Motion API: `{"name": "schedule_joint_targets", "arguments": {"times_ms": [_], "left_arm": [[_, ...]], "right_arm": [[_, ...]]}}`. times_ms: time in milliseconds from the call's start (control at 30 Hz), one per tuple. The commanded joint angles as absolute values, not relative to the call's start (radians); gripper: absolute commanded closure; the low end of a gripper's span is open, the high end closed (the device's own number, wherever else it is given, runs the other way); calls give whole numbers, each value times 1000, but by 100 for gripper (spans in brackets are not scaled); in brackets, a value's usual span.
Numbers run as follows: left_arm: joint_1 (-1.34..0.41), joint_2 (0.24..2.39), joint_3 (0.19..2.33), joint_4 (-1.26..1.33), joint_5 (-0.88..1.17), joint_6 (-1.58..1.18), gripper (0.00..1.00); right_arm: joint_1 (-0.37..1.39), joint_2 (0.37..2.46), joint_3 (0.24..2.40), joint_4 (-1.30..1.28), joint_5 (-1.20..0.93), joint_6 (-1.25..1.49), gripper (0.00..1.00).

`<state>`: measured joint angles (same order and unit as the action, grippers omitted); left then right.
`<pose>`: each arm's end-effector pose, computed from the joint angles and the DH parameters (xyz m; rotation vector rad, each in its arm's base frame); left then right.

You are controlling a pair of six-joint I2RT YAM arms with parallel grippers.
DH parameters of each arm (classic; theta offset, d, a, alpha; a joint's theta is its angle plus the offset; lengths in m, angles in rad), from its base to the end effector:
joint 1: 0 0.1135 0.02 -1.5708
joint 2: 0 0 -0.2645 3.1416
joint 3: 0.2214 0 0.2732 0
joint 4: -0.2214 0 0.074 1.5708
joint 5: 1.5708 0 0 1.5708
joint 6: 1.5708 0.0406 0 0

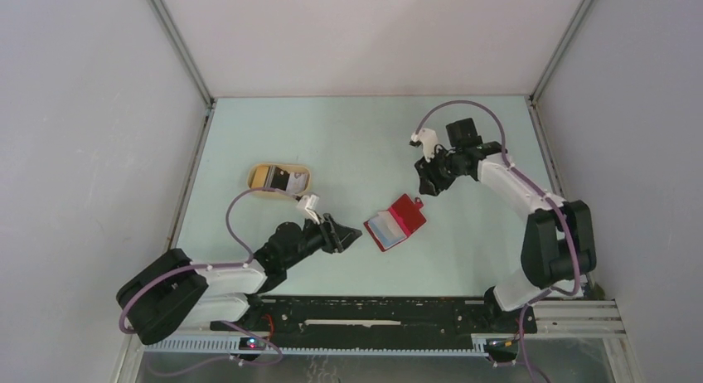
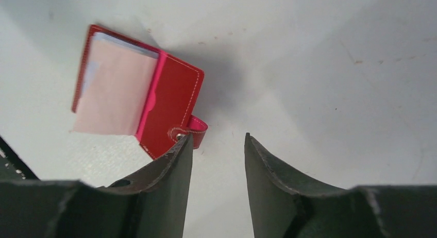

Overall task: Put the credit cards into the card holder
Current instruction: Open the card holder at the center of the board, then turn over the card slot in the card holder.

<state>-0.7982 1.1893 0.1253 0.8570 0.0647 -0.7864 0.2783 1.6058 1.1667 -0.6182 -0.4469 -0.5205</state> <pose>0.1485 -0.1561 0.1315 0.0625 1.9406 -1.1660 0.3320 0.1131 0.2225 -1.1271 2.2808 0.4923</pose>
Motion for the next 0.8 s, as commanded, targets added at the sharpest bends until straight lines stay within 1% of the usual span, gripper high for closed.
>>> {"name": "schedule_joint_targets", "arguments": {"times_ms": [0,133,267,400,467,567,767], "left_arm": [[-806,1142,101,852,73,-781,43],[-807,1129,98,851,81,-790,43],[-818,1132,102,851,80,-797,44],[-836,1160,119,852,78,-798,46],[-845,1176,128,856,77,-798,47],[-859,1197,136,863,70,-798,47],[-893,1250,136,895,49,-810,48]], "right_arm": [[286,1478,1149,-615,-548,-554,49],[296,1406,1122,-613,-619,-588,48],[313,1361,1106,-655,-734,-648,48],[383,1331,1089,-743,-849,-781,48],[435,1330,1072,-760,-839,-833,48],[495,1362,1060,-744,-761,-831,48],[508,1417,1061,-746,-706,-836,49]]}}
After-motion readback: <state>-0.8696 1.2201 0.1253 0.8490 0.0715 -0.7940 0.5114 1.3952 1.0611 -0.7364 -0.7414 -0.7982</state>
